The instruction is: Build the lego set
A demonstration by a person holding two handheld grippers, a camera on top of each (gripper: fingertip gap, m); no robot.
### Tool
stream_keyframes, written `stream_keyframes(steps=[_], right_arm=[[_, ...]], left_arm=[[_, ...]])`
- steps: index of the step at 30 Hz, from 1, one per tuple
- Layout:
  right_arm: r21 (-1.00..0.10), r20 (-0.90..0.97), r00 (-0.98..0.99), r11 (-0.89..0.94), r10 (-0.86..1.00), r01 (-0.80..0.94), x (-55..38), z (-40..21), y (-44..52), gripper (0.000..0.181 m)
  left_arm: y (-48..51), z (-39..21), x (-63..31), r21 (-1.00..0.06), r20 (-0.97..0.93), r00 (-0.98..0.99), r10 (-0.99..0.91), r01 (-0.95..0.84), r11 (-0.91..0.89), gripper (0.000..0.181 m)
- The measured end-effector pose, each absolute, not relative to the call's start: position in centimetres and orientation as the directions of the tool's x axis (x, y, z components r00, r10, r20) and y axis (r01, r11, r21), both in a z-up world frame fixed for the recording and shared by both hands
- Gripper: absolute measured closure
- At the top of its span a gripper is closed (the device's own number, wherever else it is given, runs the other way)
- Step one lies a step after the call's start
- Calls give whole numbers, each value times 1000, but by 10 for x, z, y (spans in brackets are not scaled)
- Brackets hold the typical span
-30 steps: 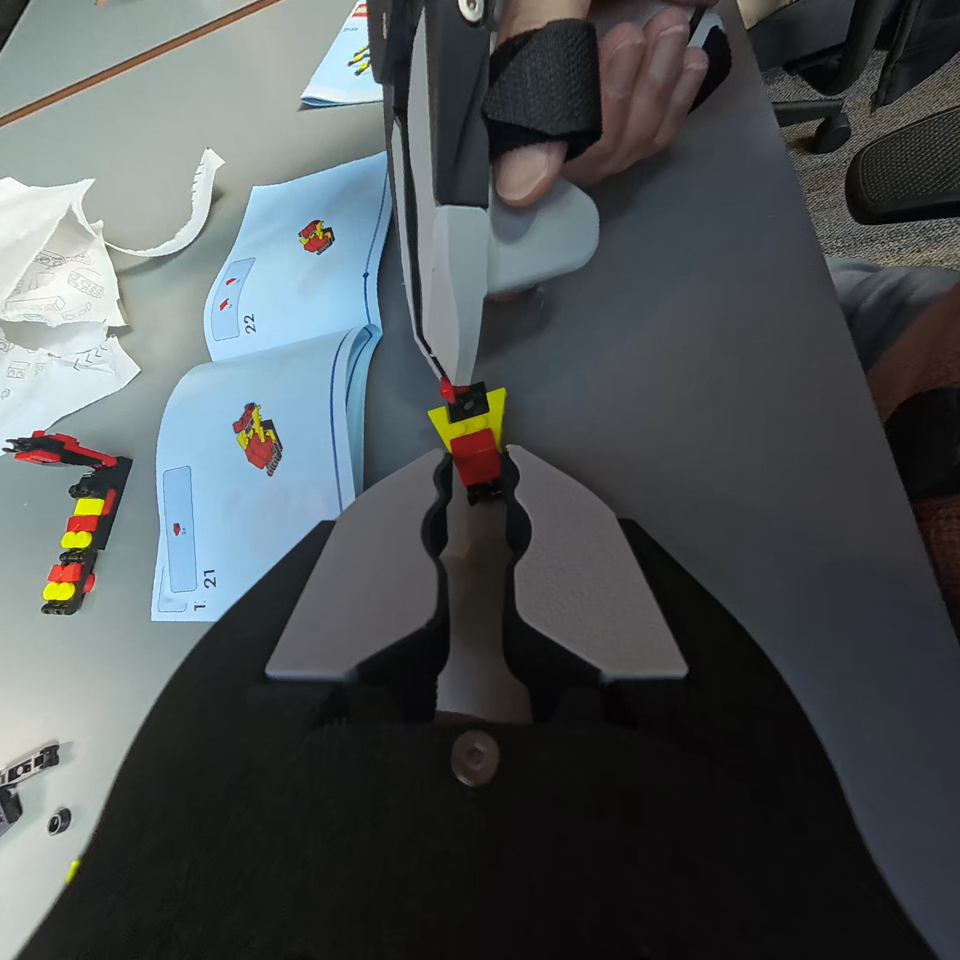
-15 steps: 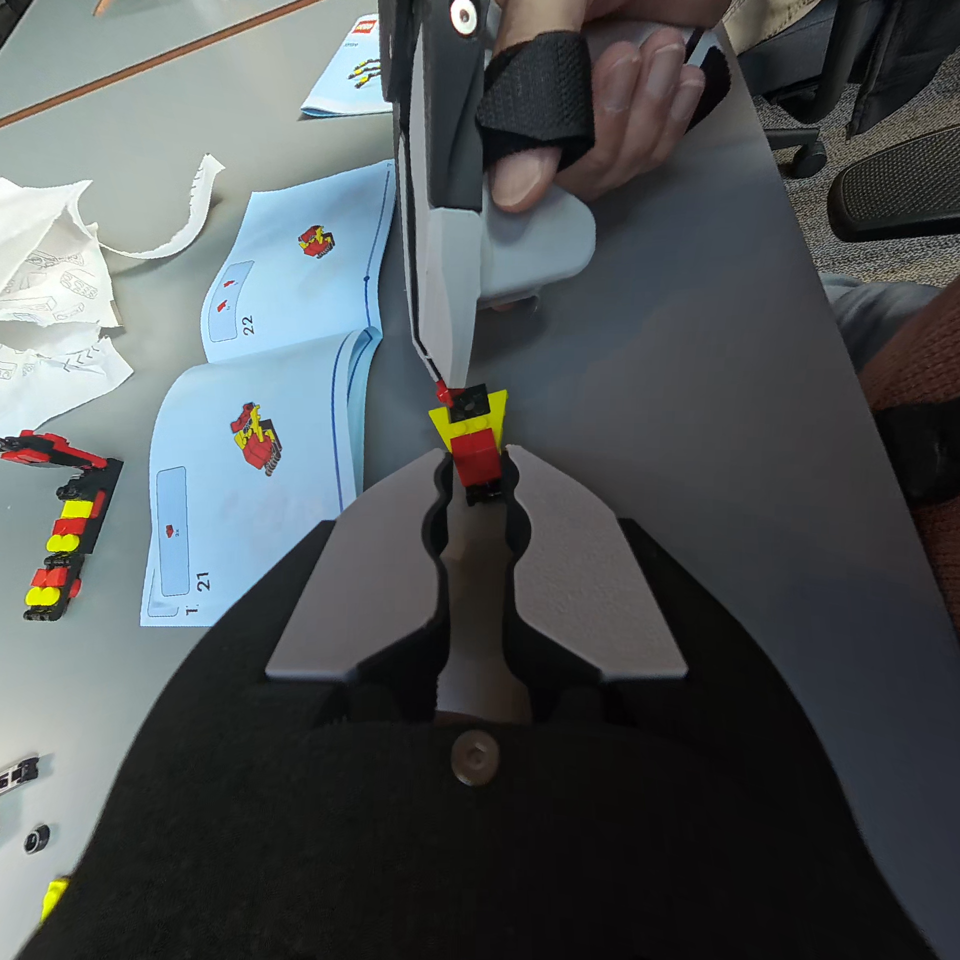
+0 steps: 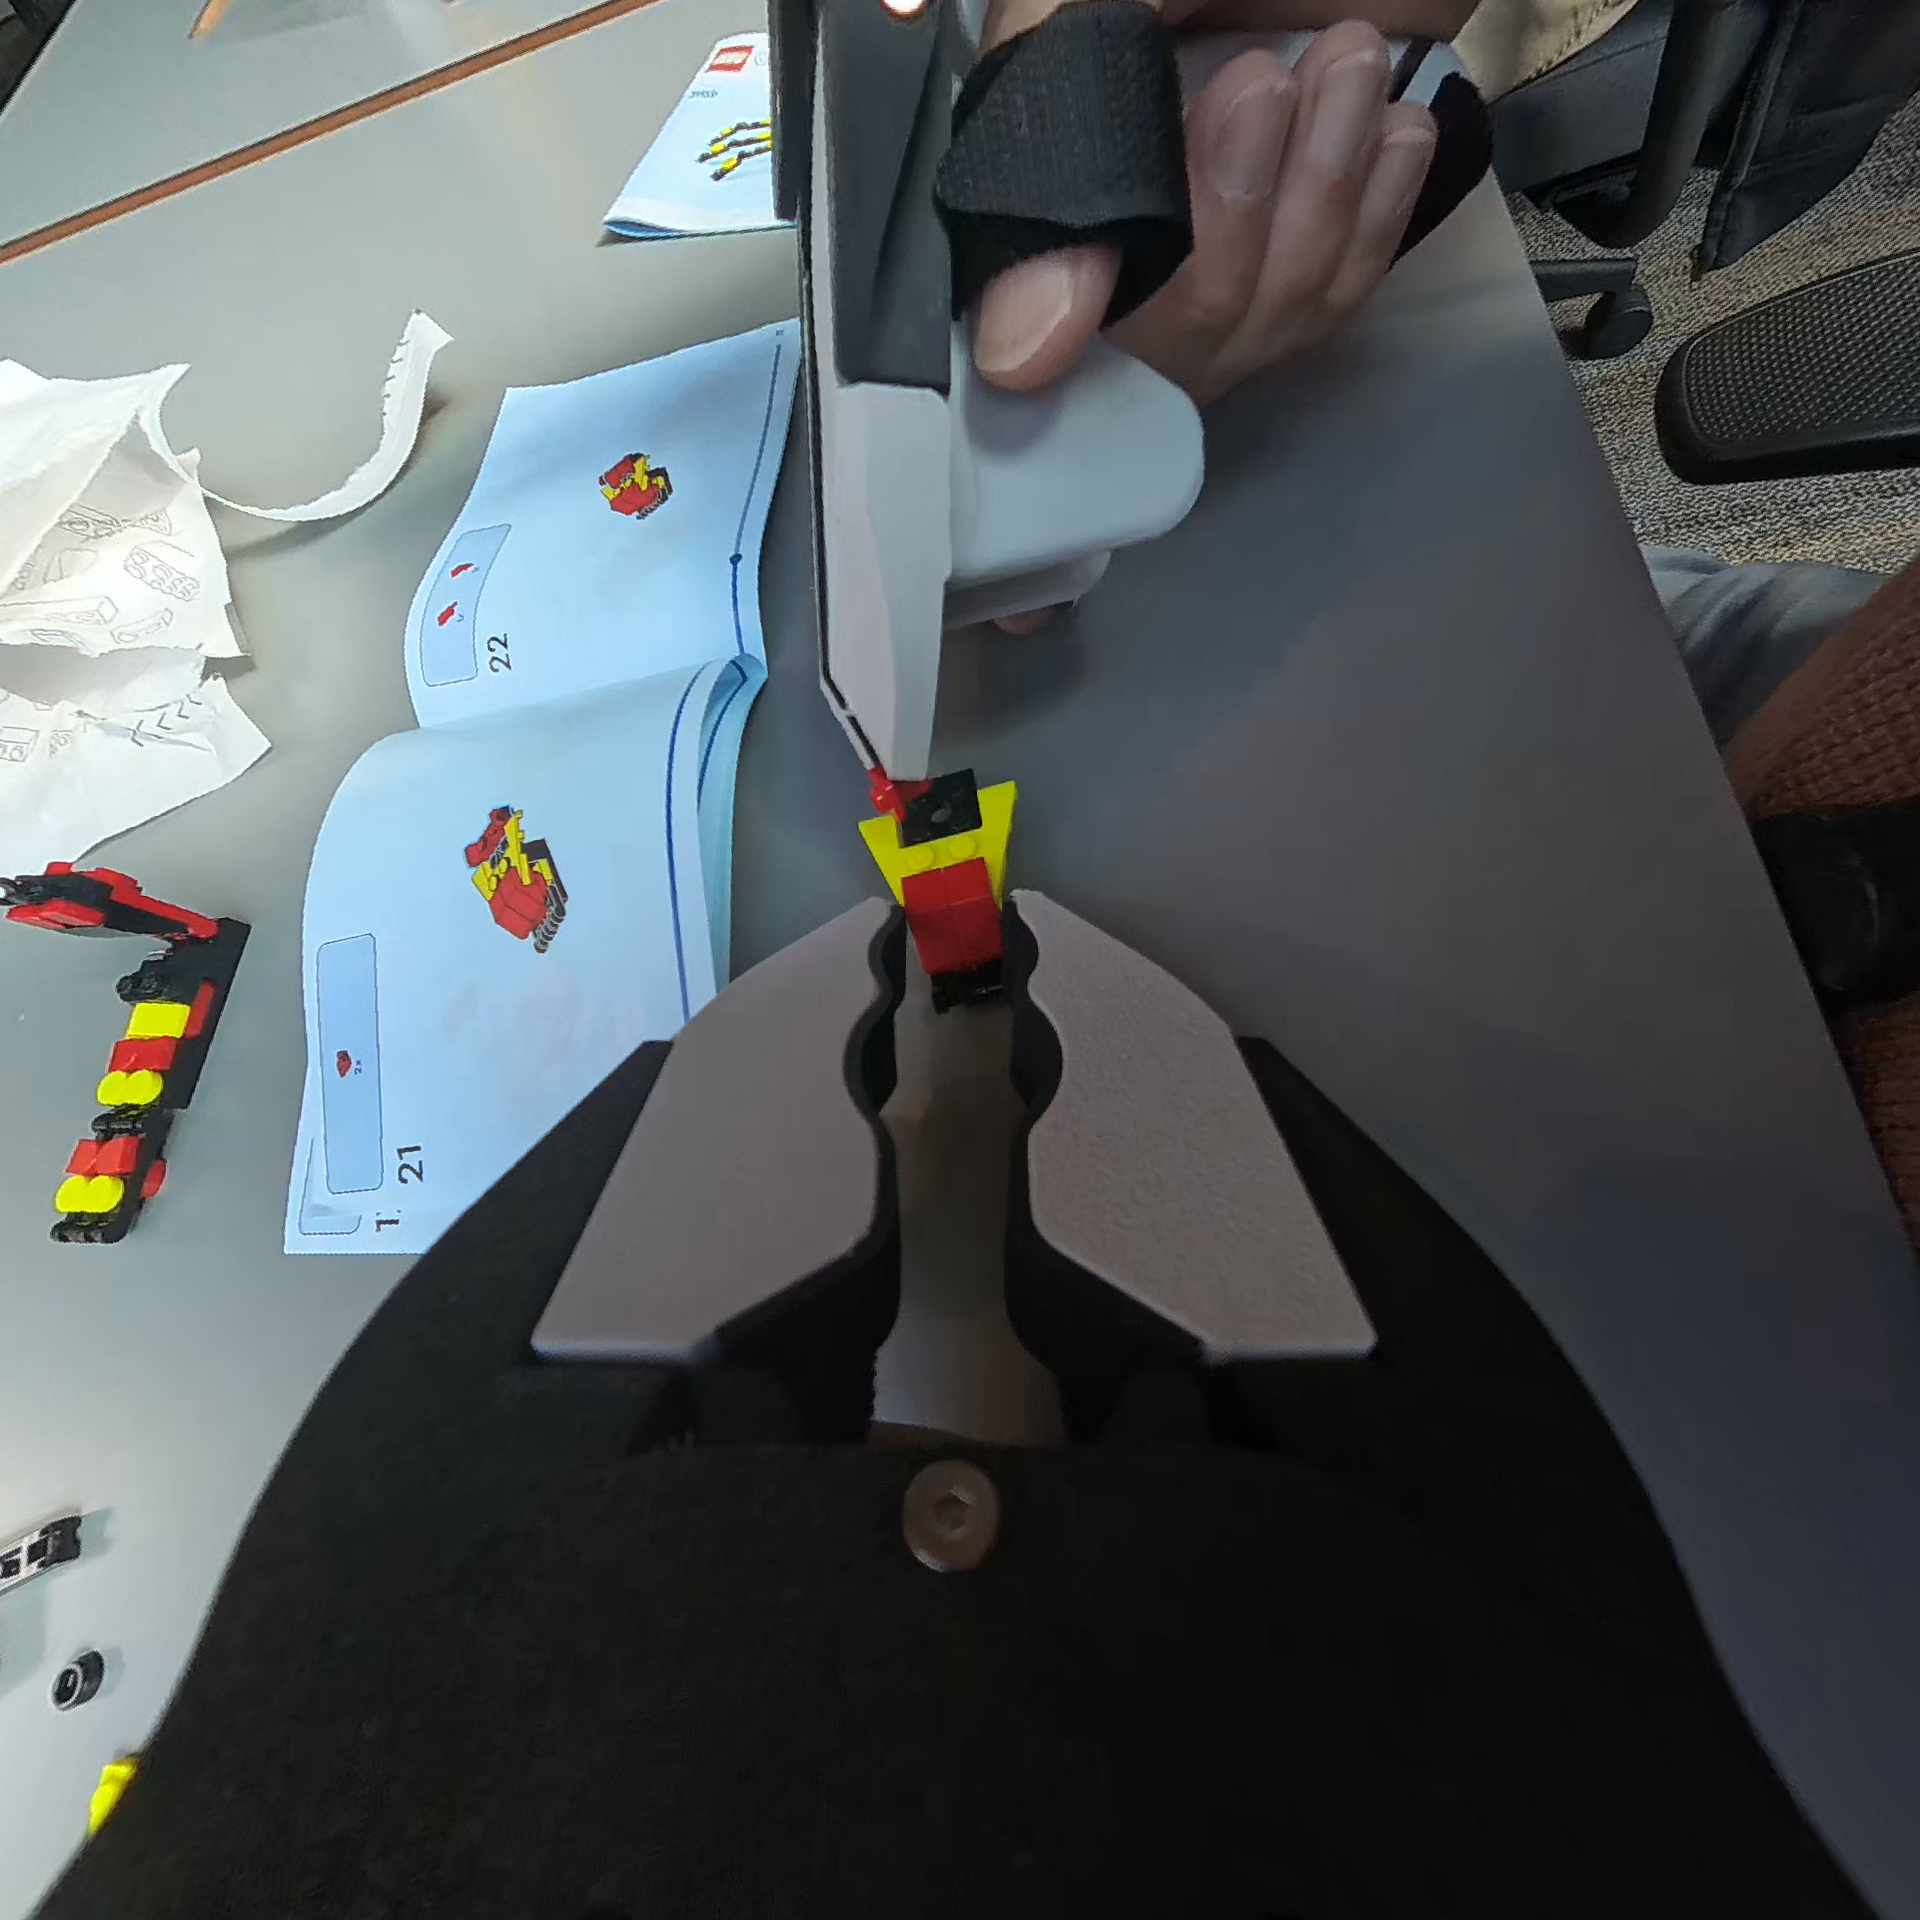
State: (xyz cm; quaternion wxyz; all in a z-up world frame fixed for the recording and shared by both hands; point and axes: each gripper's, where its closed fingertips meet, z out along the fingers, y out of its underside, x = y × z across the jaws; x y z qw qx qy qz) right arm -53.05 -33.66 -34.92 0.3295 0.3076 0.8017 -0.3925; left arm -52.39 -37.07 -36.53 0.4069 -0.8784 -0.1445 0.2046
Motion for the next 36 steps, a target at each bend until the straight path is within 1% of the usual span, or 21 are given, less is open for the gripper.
stream_keyframes(steps=[4,7,11,25,30,33,36], right_arm=[[-416,-767,-589,503,254,758,-530,-356,-337,177],[-439,-739,-619,507,267,742,-532,-356,-336,177],[-472,-684,-670,525,290,709,-534,-358,-334,171],[-530,-563,-766,575,312,623,-542,-357,-330,170],[-486,-605,-733,584,313,650,-534,-360,-327,166],[-462,-663,-680,545,312,700,-530,-360,-330,158],[-448,-699,-644,512,310,733,-534,-359,-333,162]], left_arm=[[-371,-365,-524,-774,-245,875,419,83,-627,164],[-371,-365,-524,-775,-247,874,419,82,-627,164],[-371,-365,-524,-775,-247,874,418,80,-627,164],[-368,-365,-522,-775,-247,876,415,79,-627,164],[-367,-365,-522,-775,-246,877,413,78,-628,164],[-367,-364,-521,-775,-243,878,413,81,-627,164],[-365,-364,-521,-774,-242,879,411,80,-628,164]])
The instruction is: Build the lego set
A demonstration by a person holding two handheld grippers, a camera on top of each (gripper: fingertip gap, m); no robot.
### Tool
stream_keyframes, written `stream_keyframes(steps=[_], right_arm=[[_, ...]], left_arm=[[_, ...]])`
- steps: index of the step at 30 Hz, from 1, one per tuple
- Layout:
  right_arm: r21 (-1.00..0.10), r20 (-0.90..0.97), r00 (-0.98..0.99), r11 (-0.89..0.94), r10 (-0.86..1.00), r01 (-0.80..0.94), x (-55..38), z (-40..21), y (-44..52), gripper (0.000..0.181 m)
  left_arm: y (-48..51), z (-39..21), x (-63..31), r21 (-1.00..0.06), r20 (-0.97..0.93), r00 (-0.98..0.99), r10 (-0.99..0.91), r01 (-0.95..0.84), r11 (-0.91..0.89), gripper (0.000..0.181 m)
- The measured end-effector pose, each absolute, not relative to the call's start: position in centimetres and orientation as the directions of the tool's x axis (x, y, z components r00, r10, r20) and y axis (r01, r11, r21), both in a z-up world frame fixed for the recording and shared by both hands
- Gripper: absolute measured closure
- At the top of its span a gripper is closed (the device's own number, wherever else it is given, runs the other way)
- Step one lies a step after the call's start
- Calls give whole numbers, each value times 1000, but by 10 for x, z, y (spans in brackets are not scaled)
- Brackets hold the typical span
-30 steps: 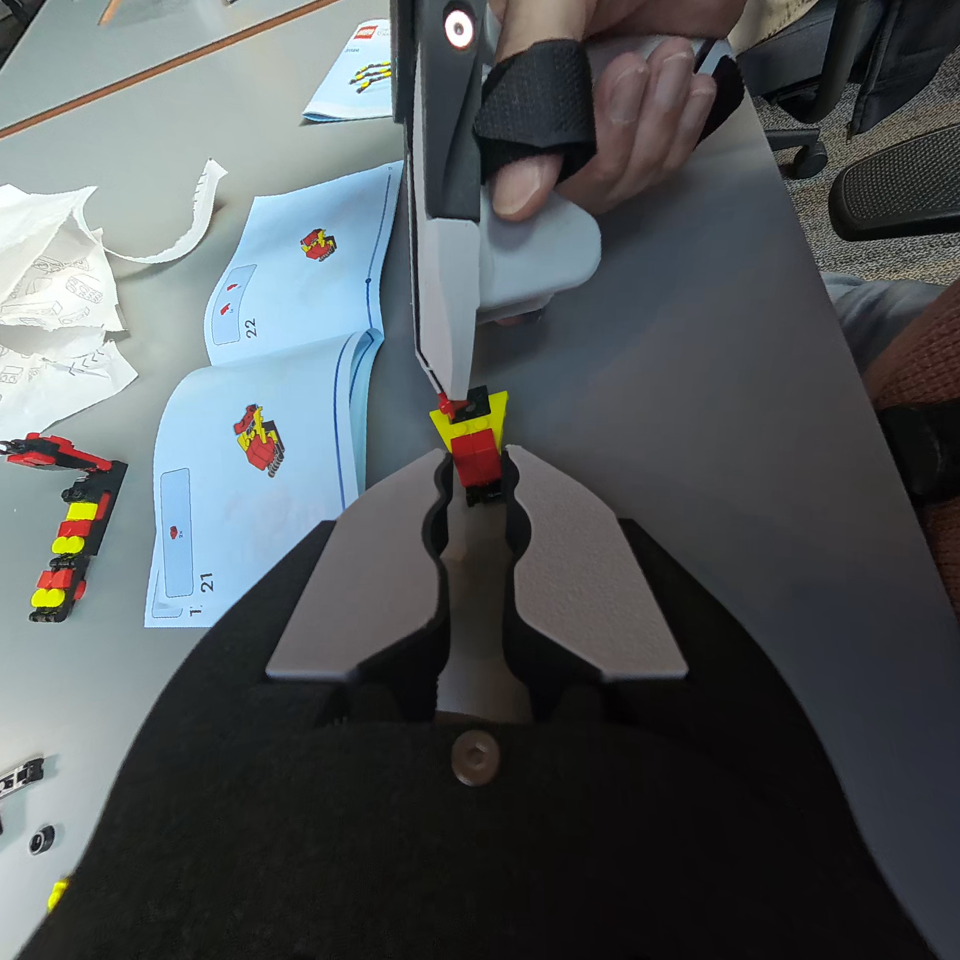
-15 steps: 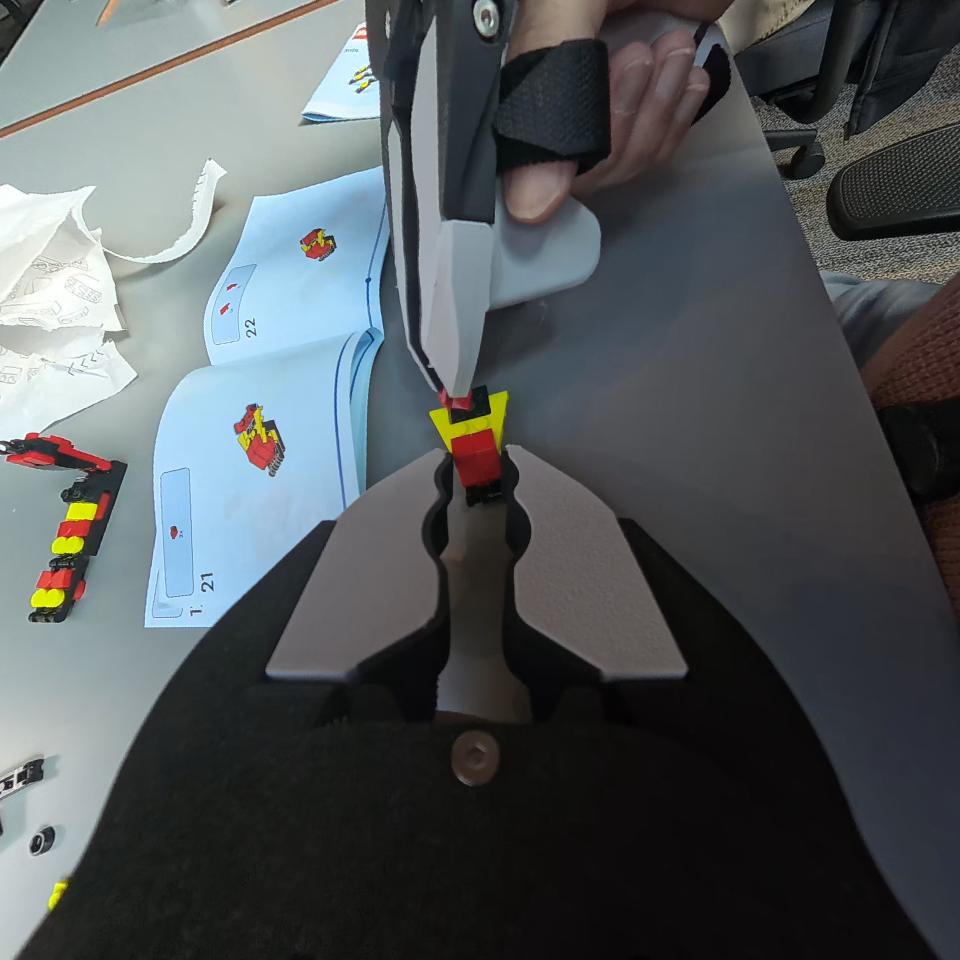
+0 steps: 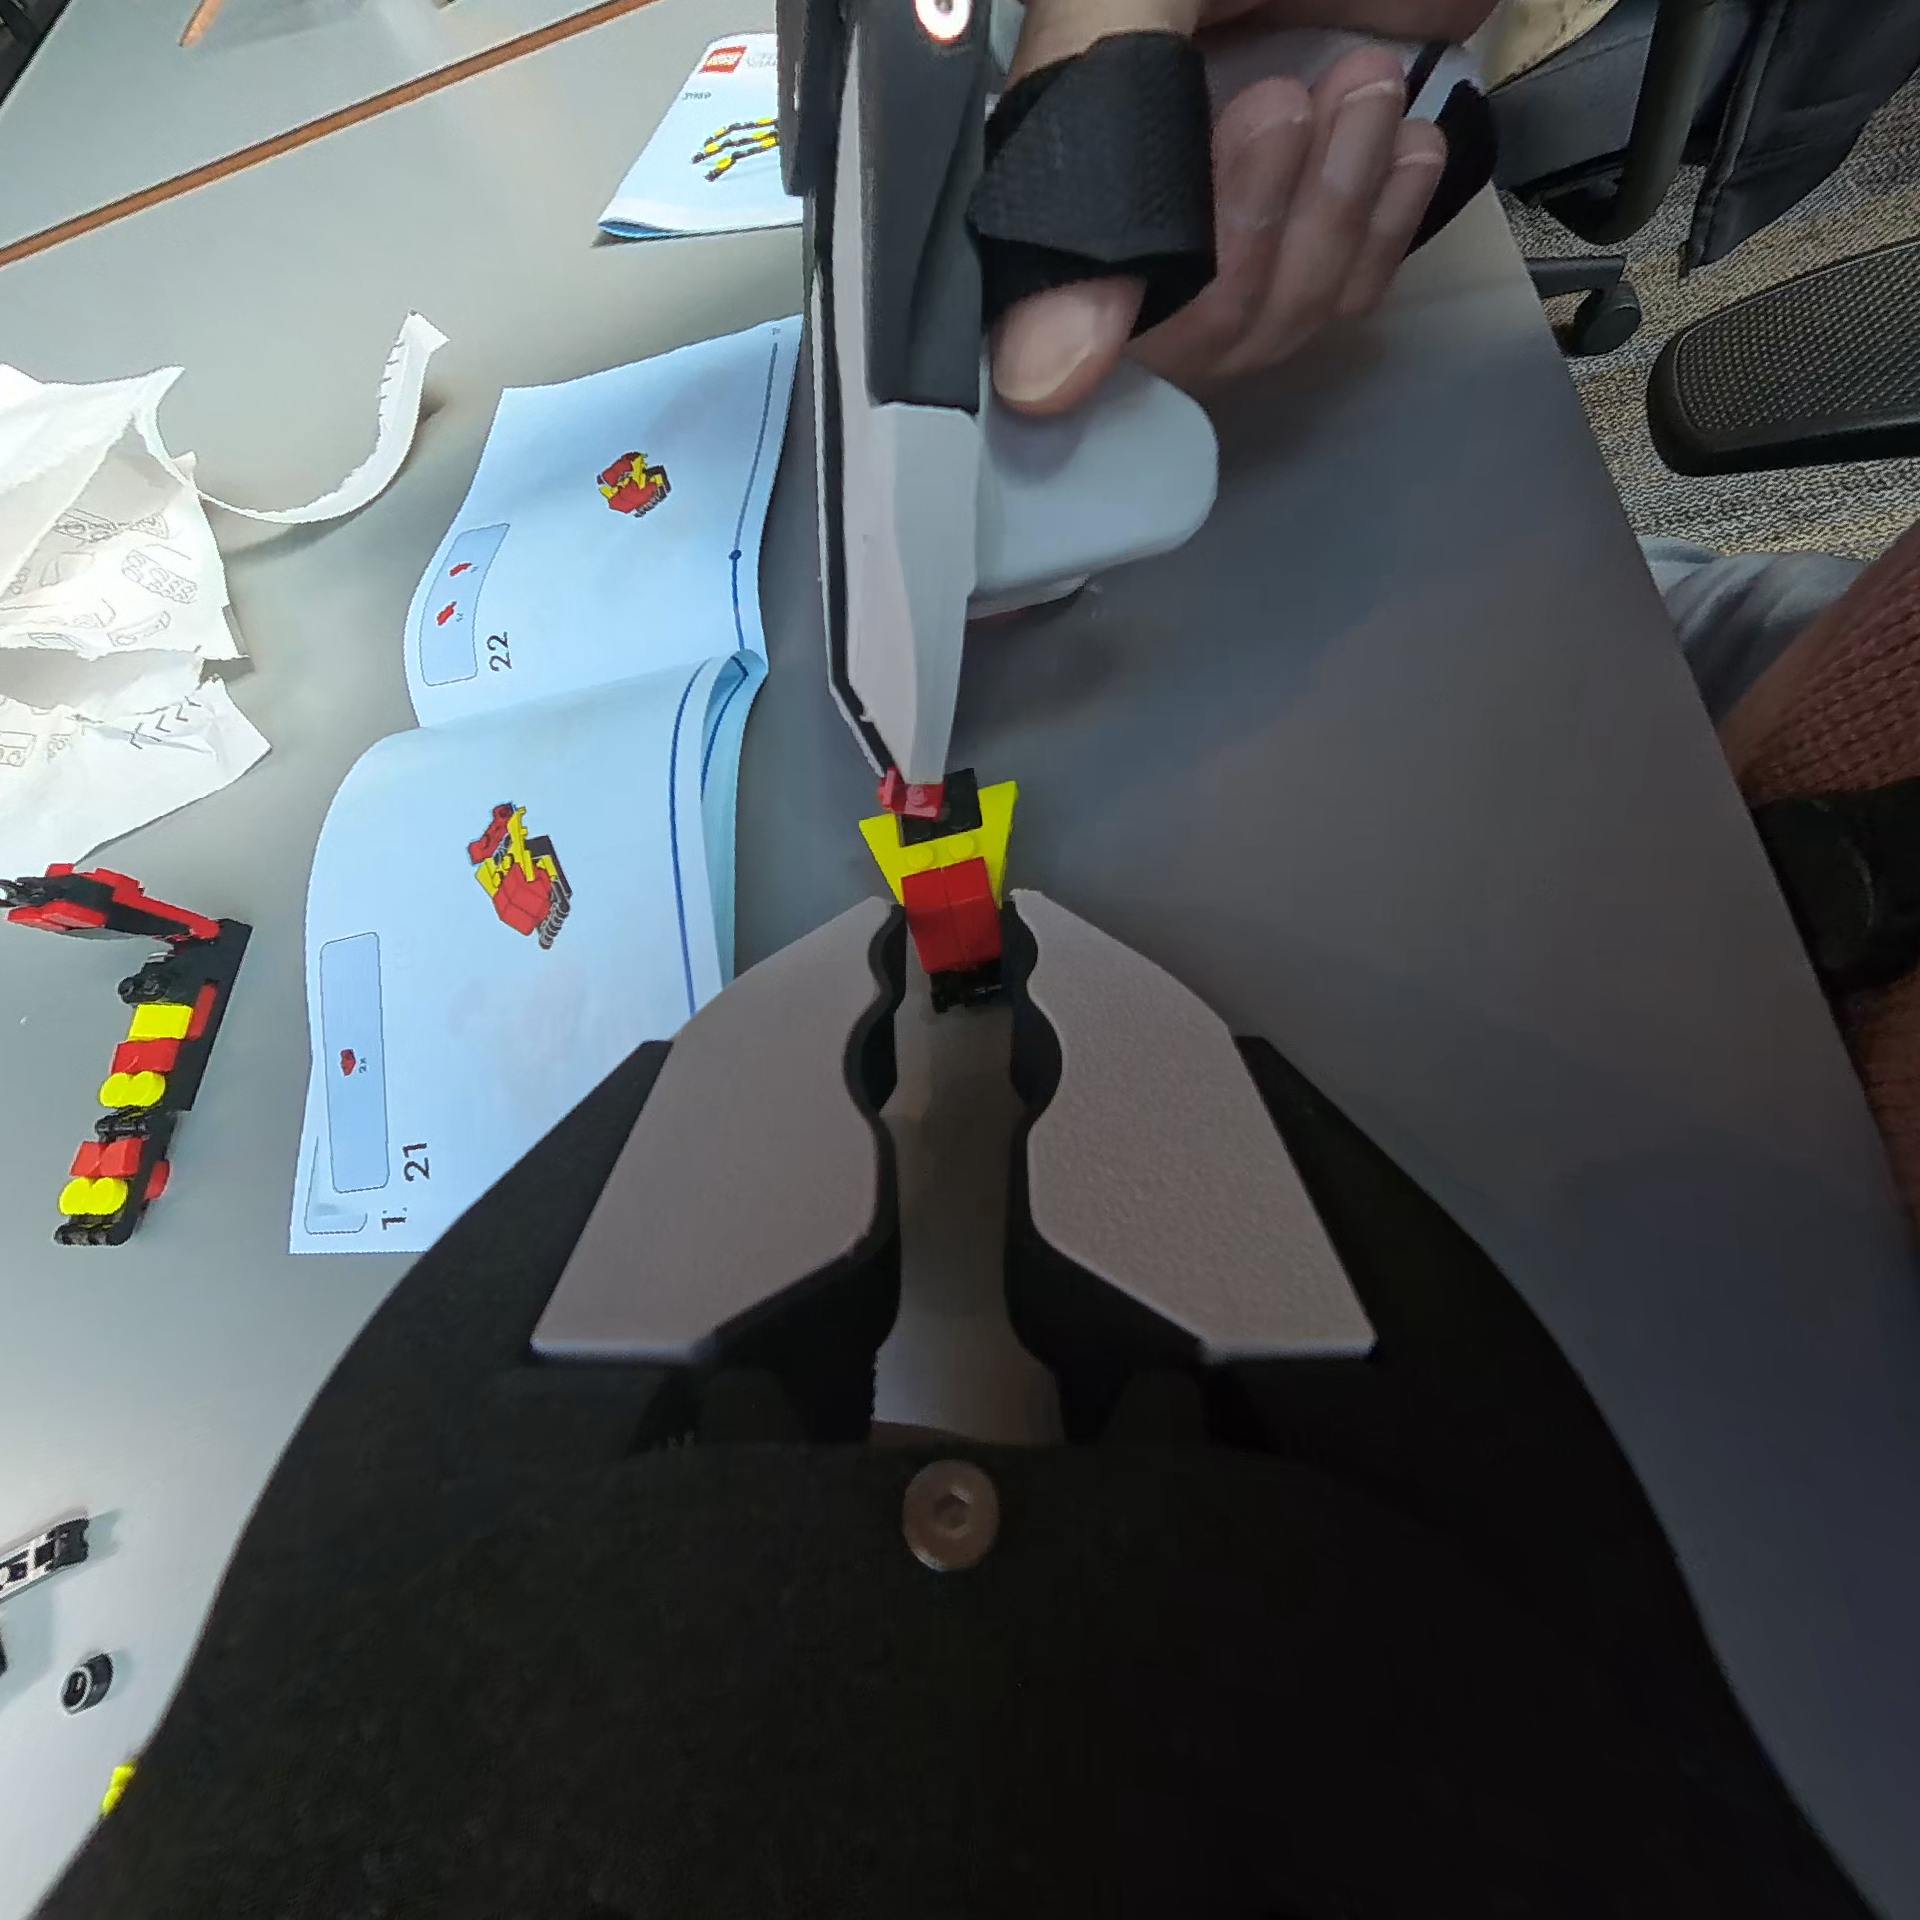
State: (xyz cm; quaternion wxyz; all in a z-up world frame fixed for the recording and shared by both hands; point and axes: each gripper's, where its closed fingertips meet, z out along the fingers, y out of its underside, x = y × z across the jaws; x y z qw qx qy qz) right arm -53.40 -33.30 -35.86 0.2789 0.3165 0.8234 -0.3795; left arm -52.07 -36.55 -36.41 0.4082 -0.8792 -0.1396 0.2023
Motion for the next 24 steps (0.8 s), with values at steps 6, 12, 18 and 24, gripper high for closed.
stream_keyframes(steps=[6,12,18,24], right_arm=[[-418,-725,-622,529,296,739,-532,-360,-335,172],[-375,-768,-571,520,290,767,-530,-358,-335,168],[-333,-786,-544,540,294,773,-525,-358,-339,164],[-297,-788,-537,577,302,761,-519,-362,-343,168]], left_arm=[[-364,-363,-519,-775,-243,881,405,75,-627,164],[-363,-362,-516,-775,-241,887,394,68,-628,164],[-364,-361,-511,-775,-240,893,380,60,-629,164],[-365,-360,-506,-775,-235,898,372,58,-629,165]])
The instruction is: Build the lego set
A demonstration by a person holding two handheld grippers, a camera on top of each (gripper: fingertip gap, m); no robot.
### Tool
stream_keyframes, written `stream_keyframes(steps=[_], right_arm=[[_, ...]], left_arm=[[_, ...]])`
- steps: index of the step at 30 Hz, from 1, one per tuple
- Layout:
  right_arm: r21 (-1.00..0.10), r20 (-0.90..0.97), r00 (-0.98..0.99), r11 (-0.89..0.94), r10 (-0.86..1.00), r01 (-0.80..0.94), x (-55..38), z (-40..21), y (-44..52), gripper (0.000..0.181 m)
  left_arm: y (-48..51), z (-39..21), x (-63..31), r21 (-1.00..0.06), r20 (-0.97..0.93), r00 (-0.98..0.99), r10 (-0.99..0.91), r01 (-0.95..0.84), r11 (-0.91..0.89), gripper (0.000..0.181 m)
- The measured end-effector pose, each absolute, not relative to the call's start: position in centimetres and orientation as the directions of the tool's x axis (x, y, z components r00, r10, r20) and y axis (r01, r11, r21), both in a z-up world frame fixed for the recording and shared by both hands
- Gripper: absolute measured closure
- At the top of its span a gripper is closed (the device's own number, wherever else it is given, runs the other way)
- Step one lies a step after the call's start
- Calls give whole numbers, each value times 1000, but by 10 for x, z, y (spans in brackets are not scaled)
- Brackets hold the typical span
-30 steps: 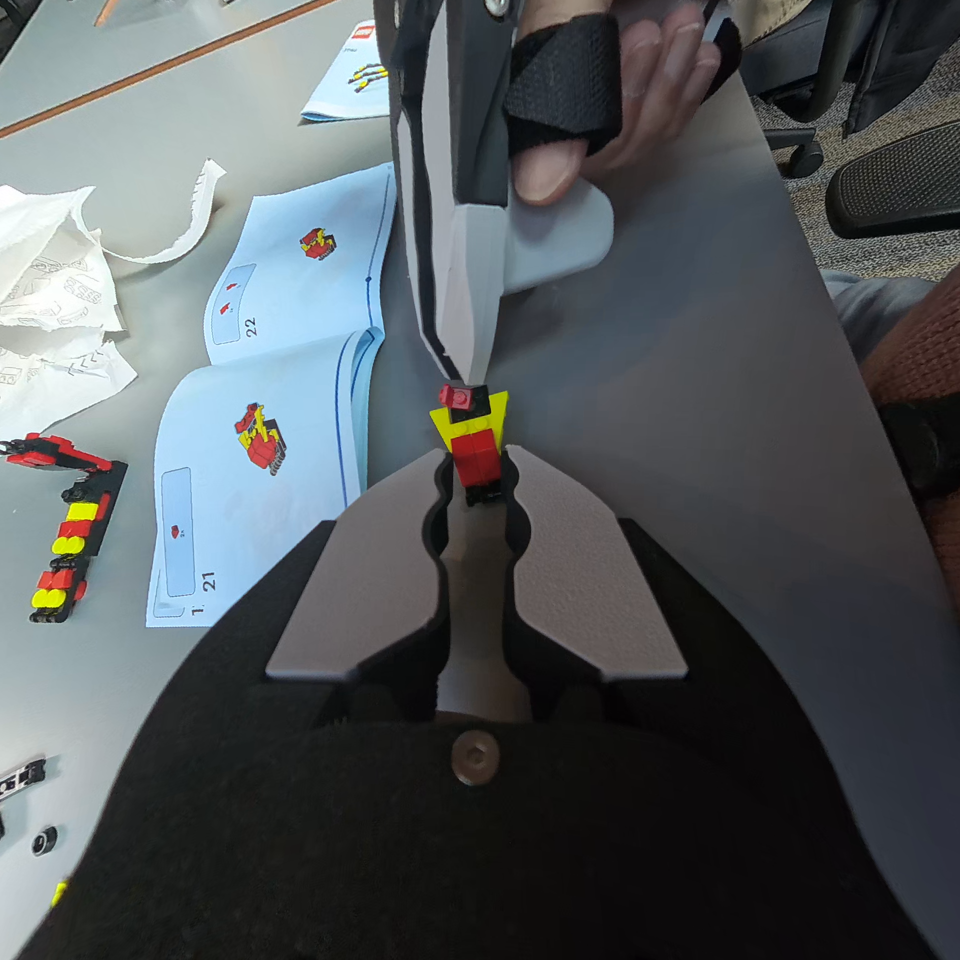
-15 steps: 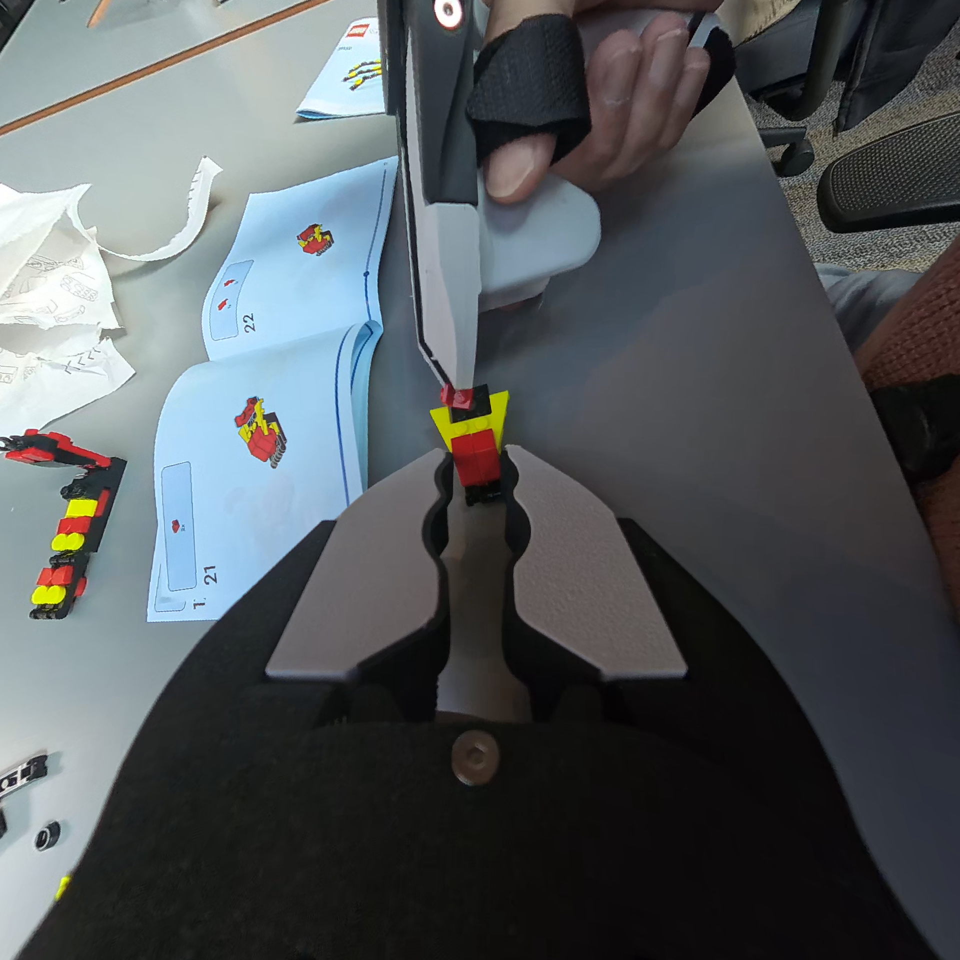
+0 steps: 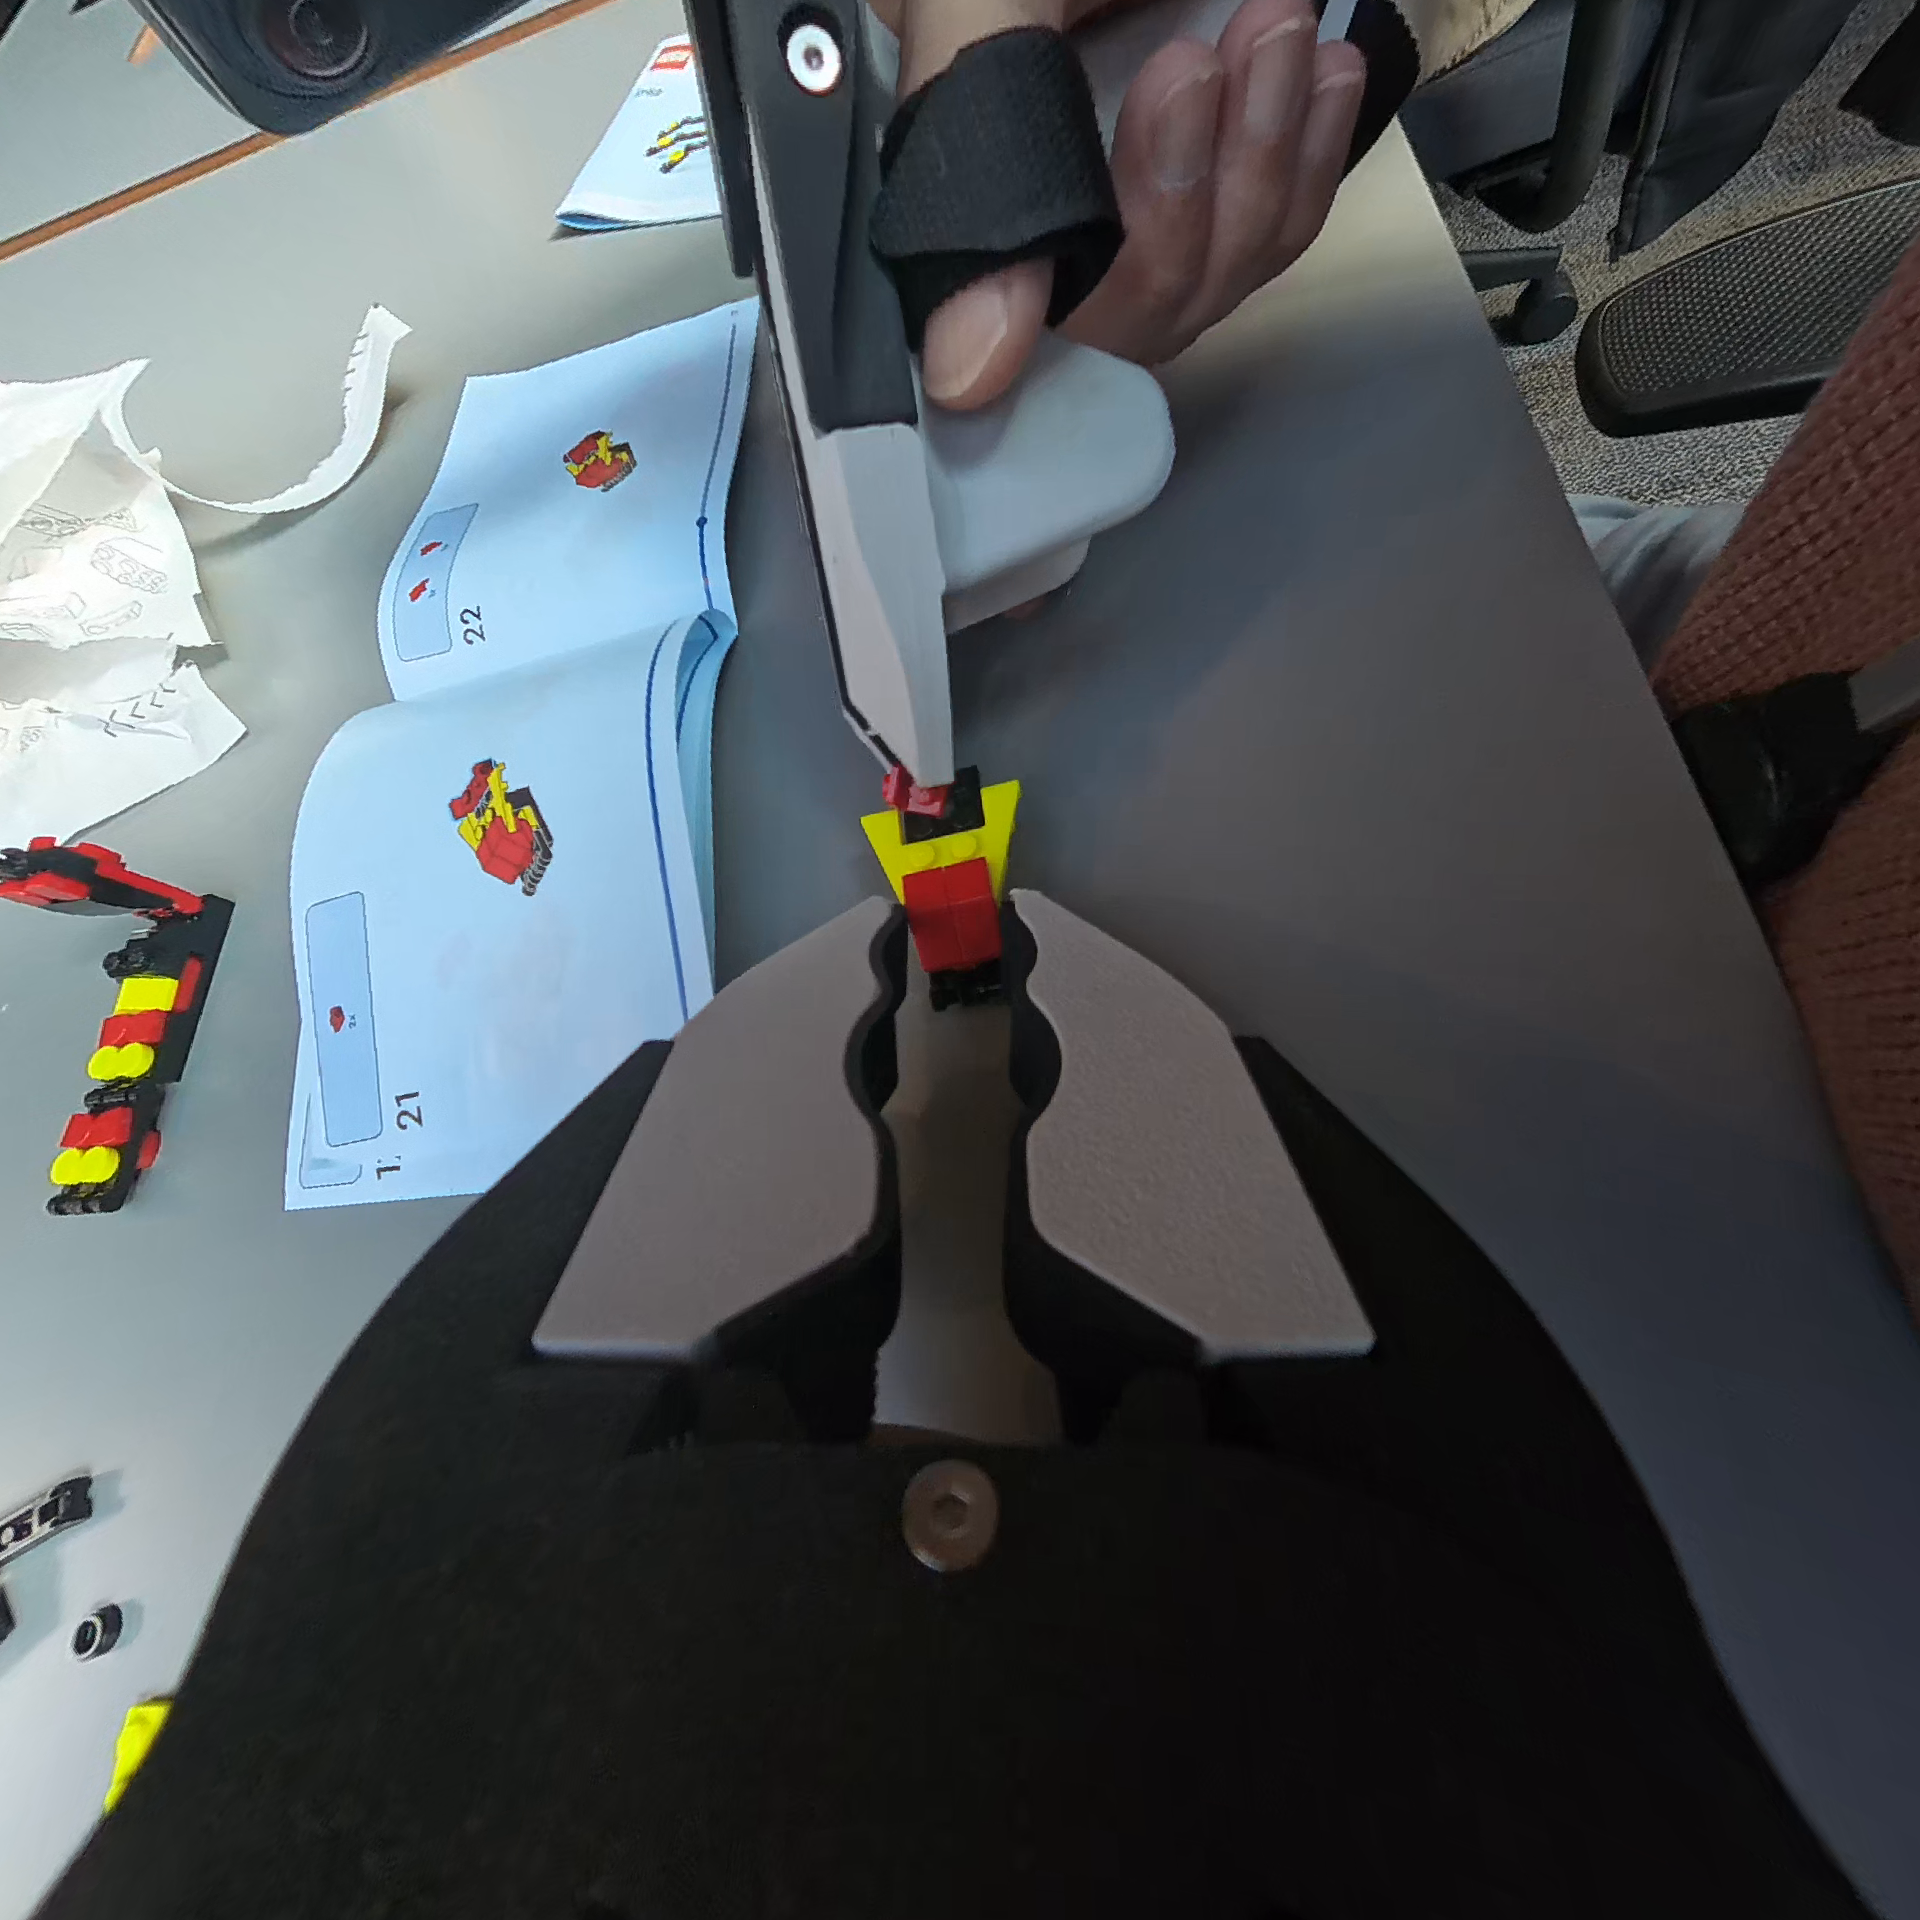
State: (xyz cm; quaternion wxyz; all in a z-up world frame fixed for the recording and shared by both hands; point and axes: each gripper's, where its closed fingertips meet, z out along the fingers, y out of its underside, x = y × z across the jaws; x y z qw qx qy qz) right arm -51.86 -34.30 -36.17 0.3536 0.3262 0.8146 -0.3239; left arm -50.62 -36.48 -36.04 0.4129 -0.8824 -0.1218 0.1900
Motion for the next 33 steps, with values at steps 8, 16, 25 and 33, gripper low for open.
stream_keyframes(steps=[8,16,25,33], right_arm=[[-235,-805,-496,593,325,770,-514,-365,-347,168],[-233,-822,-484,599,299,766,-514,-363,-349,170],[-198,-861,-434,612,265,766,-512,-362,-351,172],[-175,-893,-381,595,240,785,-513,-360,-354,171]], left_arm=[[-364,-359,-504,-776,-244,894,376,53,-629,165],[-363,-358,-502,-777,-241,896,372,52,-628,165],[-364,-357,-500,-777,-239,902,358,43,-628,165],[-366,-357,-501,-778,-243,903,353,37,-628,164]])
